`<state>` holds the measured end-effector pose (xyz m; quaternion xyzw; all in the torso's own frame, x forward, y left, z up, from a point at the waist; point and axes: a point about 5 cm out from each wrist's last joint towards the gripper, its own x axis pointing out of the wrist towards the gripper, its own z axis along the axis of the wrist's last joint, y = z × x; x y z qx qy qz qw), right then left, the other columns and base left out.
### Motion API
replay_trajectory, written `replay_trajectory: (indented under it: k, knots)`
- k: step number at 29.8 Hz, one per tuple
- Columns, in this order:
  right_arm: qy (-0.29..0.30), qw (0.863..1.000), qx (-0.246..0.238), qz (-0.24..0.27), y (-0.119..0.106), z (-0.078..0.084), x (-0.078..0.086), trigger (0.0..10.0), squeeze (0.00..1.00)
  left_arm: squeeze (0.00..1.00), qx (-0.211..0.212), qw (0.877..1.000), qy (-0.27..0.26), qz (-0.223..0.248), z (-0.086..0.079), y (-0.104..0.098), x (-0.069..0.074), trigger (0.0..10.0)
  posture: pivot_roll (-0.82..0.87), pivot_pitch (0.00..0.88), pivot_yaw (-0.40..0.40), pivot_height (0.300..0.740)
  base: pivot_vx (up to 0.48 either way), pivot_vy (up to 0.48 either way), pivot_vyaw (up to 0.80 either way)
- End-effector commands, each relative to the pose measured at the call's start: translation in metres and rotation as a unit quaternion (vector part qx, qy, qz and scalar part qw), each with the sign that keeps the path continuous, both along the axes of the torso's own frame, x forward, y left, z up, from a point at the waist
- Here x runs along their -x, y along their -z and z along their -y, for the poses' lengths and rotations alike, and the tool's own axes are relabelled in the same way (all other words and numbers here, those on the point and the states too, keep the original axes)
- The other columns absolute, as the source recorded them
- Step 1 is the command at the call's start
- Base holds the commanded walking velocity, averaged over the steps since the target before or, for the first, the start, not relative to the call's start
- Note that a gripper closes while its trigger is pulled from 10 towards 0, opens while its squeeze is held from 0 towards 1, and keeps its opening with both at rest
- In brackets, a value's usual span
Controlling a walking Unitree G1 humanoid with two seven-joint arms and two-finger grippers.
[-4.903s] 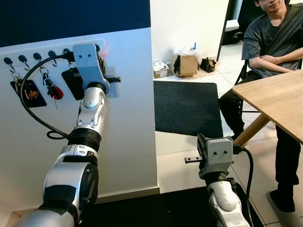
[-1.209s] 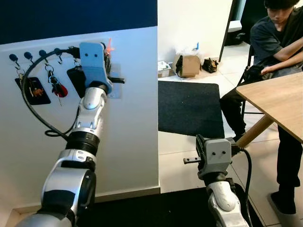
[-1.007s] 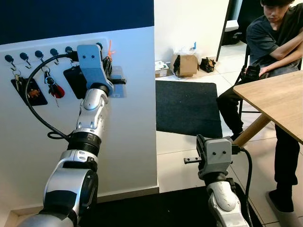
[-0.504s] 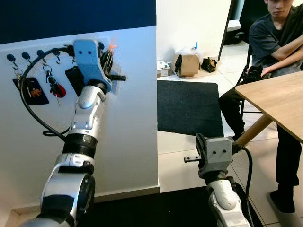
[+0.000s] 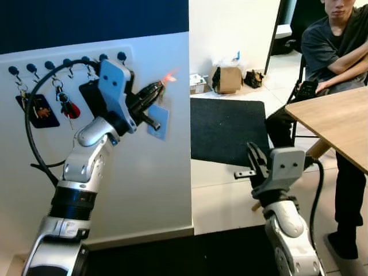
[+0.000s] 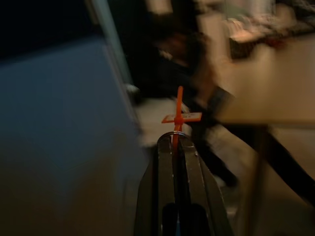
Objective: Hang keys on a hook
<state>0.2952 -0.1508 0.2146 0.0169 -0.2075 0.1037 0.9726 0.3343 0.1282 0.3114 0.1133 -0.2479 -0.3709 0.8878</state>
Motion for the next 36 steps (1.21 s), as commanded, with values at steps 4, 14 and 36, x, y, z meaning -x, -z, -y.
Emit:
replay_trajectory:
  k: [4, 14, 36]
  knots:
    - [-0.102, 0.994, -0.046, -0.013, -0.009, -0.021, 0.007, 10.0, 0.0, 0.0, -0.055, 0.996, 0.061, -0.046, 0.018, 0.026, 0.016, 10.0, 0.01, 0.192, 0.101, 0.74, 0.0, 0.0, 0.0]
    - [-0.201, 0.976, -0.083, -0.015, -0.02, -0.042, 0.019, 10.0, 0.0, 0.0, -0.054, 0.991, 0.095, -0.073, 0.036, 0.042, 0.025, 10.0, 0.01, 0.191, 0.098, 0.74, 0.0, 0.0, 0.0]
    - [-0.27, 0.942, -0.188, -0.058, -0.024, -0.043, 0.026, 10.0, 0.0, 0.0, -0.046, 0.991, 0.093, -0.079, 0.042, 0.039, 0.028, 10.0, 0.01, 0.188, 0.098, 0.74, 0.0, 0.0, 0.0]
